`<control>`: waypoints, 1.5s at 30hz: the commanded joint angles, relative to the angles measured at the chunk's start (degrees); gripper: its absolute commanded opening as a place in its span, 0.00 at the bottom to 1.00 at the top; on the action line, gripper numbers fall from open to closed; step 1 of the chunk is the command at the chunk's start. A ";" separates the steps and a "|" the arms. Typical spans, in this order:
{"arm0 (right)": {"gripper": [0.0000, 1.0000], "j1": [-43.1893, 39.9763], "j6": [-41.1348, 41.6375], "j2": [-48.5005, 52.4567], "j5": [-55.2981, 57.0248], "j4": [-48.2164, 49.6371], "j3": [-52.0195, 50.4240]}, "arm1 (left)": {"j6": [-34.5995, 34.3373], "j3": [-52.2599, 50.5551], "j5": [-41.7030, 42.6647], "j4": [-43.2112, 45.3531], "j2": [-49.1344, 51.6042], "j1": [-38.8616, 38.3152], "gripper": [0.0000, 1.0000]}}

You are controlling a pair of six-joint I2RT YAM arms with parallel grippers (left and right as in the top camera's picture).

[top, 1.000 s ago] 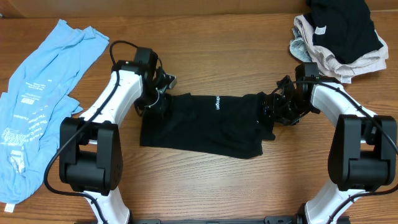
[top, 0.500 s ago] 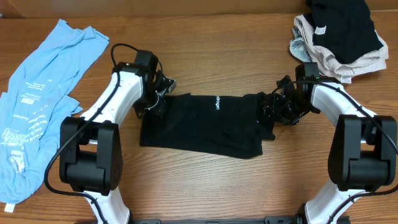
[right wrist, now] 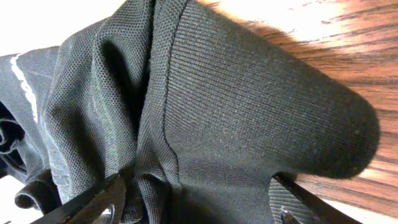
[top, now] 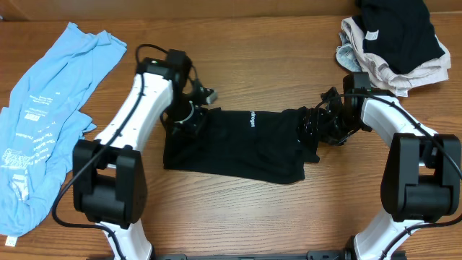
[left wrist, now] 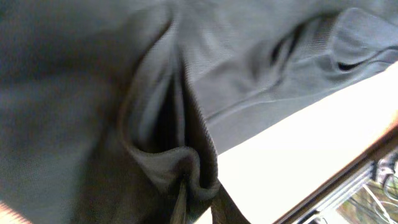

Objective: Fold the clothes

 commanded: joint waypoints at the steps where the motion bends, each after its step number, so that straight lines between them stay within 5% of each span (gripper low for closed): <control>1: 0.78 -0.28 -0.22 1.40 2.51 0.61 -0.98 | -0.79 0.76 3.26 0.07 0.52 -3.93 0.20; 5: 0.78 -0.28 -0.22 1.40 2.51 0.57 -0.98 | -0.76 0.55 3.23 0.07 0.52 -8.24 0.27; 12: 0.78 -0.72 0.17 1.40 2.32 0.04 -0.98 | -1.81 0.22 0.79 2.67 0.52 -12.52 0.71; 14: 0.79 -1.31 0.15 1.38 2.34 -0.52 -0.96 | -4.46 1.14 0.07 3.67 0.52 -11.69 0.76; 28: 0.84 -11.32 -1.55 1.38 4.24 -9.27 -0.98 | -5.57 12.66 -2.54 0.66 0.50 -2.64 0.88; 40: 0.83 -9.42 -4.31 1.05 4.17 -11.08 0.48 | -5.40 12.66 -4.96 0.94 0.50 -1.95 0.93; 45: 0.83 -10.10 1.60 -2.43 6.95 -14.69 4.00 | -5.38 12.66 -4.96 0.98 0.50 -1.95 0.96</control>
